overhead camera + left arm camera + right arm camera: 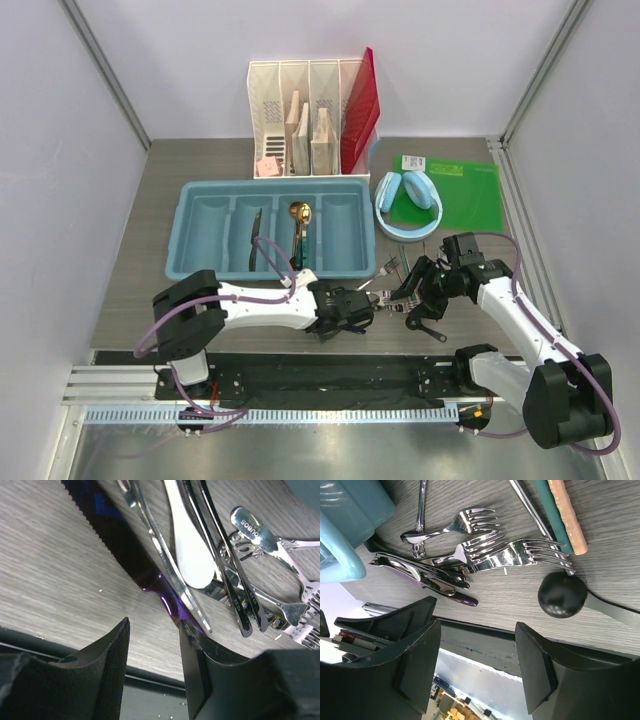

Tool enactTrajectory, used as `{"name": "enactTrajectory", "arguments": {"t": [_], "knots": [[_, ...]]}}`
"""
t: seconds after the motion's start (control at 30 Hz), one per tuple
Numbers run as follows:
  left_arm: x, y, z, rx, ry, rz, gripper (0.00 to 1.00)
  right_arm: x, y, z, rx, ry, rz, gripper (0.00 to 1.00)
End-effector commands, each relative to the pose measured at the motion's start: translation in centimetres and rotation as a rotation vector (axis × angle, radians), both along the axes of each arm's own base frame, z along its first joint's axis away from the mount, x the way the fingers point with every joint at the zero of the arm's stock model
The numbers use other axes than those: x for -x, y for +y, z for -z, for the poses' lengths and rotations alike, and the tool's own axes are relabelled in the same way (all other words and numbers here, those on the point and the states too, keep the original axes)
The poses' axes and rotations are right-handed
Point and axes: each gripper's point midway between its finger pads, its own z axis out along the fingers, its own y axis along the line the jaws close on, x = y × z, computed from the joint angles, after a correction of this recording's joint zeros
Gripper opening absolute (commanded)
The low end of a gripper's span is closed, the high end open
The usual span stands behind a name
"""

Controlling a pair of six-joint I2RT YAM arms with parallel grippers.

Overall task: Sort the eating utensils into containers
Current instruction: Pick up the knife at the center of the board.

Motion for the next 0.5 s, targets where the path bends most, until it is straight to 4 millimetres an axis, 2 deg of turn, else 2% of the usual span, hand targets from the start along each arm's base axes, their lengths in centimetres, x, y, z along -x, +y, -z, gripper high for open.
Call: {"name": "enactTrajectory", "arguments": {"t": [0.0, 0.33, 0.47], "knots": [[-1.1, 0.4, -0.6, -0.051, -0.063, -0.009, 0.45, -0.4, 0.2, -0.8, 0.000, -0.036, -0.022, 0.66], [-0.8, 0.9, 0.5, -0.159, -0.020, -0.005, 0.45, -0.4, 0.4, -0.9, 0.001, -0.037, -0.034, 0.67], [-0.8, 0.5, 0.7, -0.121, -0.025, -0.017, 0.44, -0.2, 0.4, -0.7, 0.002, -0.032, -0.035, 0.66]]}}
